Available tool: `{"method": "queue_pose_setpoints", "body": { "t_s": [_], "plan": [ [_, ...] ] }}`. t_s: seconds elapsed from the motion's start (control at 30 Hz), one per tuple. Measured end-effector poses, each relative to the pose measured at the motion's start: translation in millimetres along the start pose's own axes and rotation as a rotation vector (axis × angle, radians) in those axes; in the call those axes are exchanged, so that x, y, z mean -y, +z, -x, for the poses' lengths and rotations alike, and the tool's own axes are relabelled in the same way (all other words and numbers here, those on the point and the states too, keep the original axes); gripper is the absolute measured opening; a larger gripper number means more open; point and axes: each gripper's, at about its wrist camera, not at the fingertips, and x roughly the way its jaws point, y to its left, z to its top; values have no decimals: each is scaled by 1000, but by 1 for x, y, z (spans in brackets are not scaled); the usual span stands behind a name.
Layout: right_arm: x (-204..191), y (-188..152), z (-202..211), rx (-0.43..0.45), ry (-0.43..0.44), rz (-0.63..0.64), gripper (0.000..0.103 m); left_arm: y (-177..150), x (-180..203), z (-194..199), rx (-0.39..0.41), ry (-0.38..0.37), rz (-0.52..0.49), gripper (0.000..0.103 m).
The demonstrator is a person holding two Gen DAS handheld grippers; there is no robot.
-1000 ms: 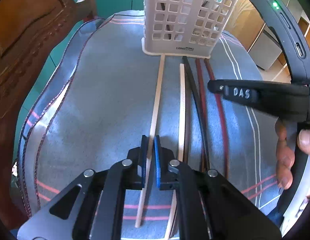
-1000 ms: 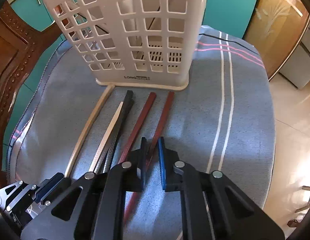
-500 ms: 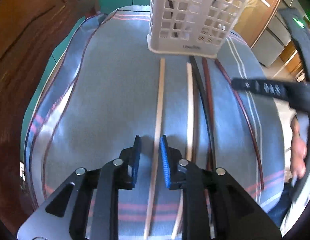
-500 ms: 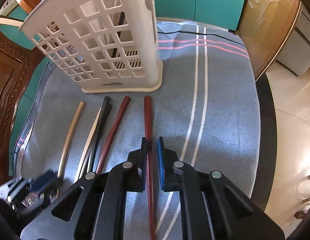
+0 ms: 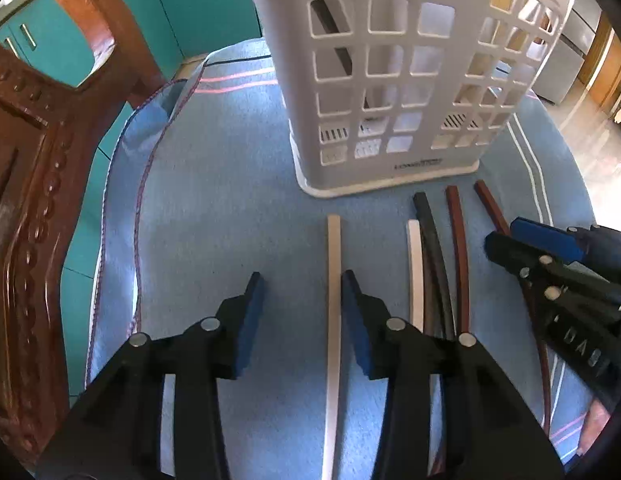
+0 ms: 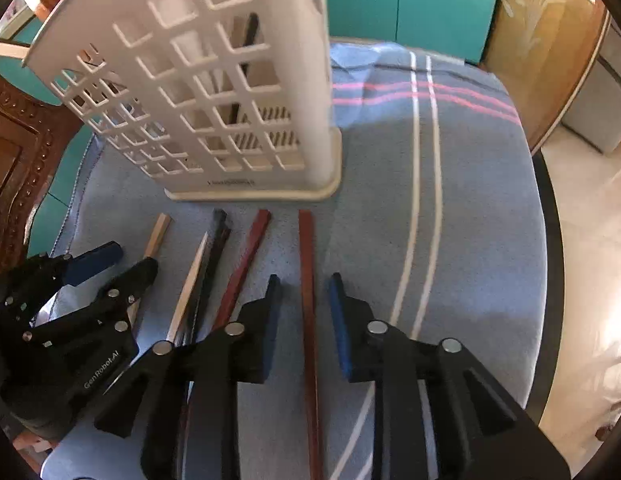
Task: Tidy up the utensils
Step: 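Grasp a red-brown chopstick with the right tool while the left grasps a light wooden one, then lift both chopsticks over the white holder and open both tools to drop them in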
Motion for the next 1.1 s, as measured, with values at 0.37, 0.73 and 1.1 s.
{"method": "queue_pose_setpoints", "body": {
  "t_s": [0.37,0.73,1.1],
  "plan": [
    [-16,4,-5,17,-40,17,7,9,19,0,17,-13,-32,7],
    [10,5,95,216,158,-17,7,-10,-8,92,192,-124,43,7],
    [36,2,206,451,386,-42,7,-22,-28,235,495,-158,75,7]
  ]
}}
